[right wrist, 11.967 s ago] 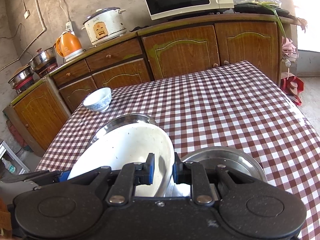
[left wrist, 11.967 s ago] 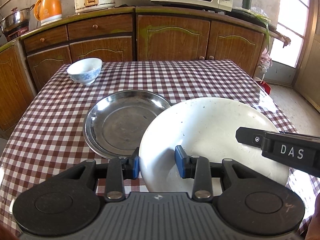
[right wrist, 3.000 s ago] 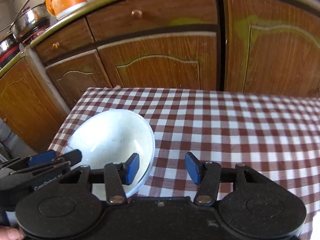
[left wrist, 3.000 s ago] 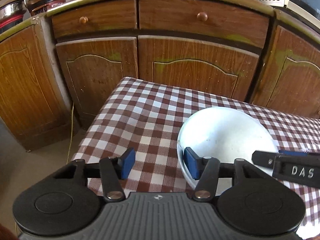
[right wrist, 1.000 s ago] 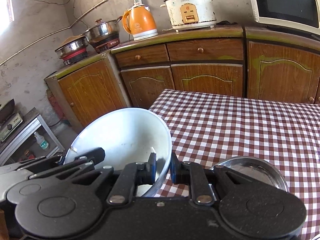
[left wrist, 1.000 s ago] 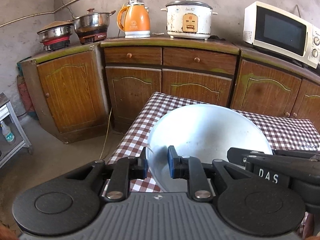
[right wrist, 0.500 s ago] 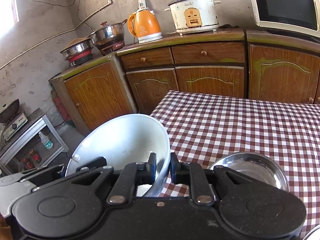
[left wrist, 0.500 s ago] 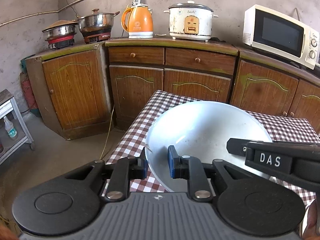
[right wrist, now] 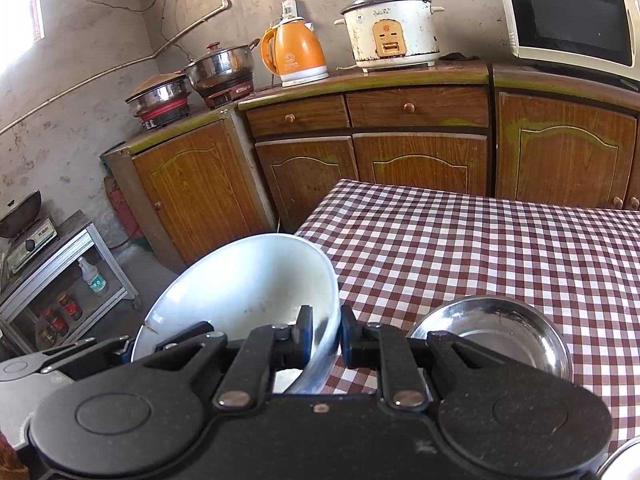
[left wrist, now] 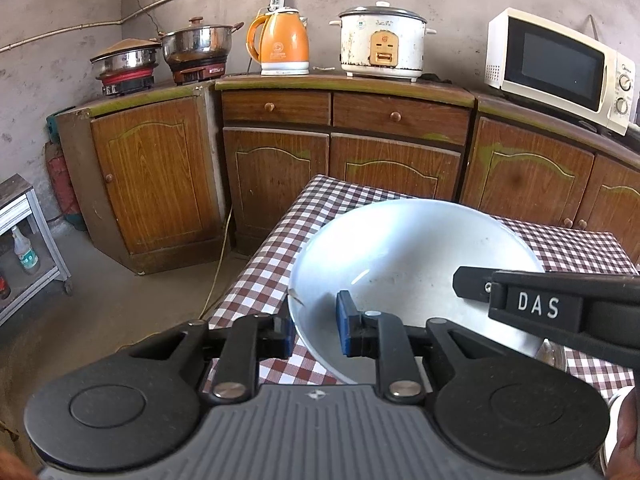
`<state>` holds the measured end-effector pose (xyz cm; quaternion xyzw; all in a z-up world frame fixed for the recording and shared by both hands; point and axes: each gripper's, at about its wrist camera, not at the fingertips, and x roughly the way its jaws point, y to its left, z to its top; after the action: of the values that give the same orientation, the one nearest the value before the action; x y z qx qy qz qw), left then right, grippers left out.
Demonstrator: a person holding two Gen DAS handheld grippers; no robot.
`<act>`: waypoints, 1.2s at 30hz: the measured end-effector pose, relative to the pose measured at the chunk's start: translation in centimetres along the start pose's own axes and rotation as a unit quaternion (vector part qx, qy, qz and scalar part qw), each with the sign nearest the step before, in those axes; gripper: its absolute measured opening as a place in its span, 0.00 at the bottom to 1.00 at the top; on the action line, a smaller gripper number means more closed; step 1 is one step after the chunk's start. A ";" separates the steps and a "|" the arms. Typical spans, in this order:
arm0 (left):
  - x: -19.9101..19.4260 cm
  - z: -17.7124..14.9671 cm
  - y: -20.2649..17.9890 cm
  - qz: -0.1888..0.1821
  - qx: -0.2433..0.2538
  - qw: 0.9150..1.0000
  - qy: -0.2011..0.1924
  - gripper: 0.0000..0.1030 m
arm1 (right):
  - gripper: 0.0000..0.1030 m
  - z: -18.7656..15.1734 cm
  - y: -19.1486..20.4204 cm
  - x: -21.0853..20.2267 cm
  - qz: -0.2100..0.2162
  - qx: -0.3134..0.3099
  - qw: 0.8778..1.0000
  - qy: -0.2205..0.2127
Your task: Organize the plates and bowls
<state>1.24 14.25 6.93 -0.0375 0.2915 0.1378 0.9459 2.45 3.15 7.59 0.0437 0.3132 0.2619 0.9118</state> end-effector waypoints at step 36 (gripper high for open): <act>-2.2 -2.9 0.2 0.002 -0.005 1.000 0.004 0.21 | 0.19 -3.2 0.7 -2.2 0.011 -0.008 1.000 0.005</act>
<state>-2.12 13.51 5.73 -0.0421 0.2949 0.1408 0.9442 -1.21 2.33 6.45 0.0385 0.3156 0.2743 0.9076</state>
